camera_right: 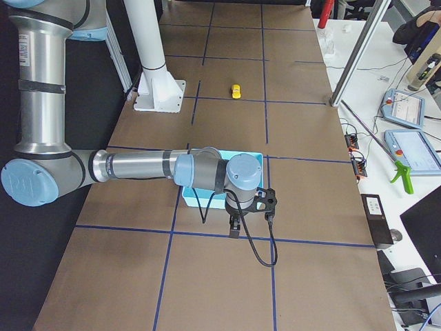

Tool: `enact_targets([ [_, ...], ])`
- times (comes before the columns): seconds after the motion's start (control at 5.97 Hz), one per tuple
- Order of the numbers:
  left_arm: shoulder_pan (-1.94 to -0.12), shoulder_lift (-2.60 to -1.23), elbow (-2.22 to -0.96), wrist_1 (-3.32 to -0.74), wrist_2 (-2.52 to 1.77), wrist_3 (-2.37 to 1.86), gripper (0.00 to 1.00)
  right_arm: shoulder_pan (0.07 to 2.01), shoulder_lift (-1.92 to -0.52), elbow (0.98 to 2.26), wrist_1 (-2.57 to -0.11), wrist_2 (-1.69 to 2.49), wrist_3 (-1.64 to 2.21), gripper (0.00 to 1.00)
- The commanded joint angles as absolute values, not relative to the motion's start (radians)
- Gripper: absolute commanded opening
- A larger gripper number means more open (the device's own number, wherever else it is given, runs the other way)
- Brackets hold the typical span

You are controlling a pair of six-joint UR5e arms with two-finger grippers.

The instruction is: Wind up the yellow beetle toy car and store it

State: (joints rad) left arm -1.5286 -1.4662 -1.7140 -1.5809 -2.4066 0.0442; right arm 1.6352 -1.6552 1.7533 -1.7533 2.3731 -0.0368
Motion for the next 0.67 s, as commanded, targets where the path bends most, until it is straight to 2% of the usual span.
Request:
enact_targets([
  [0.0, -1.534, -1.413, -1.744, -1.595, -2.413, 0.031, 1.00, 1.635, -1.655, 1.752, -1.753, 2.373, -0.035, 1.00],
  [0.5, -1.531, -1.413, -1.746, -1.594, -2.401, 0.031, 1.00, 1.635, -1.655, 1.747, -1.753, 2.373, -0.037, 1.00],
])
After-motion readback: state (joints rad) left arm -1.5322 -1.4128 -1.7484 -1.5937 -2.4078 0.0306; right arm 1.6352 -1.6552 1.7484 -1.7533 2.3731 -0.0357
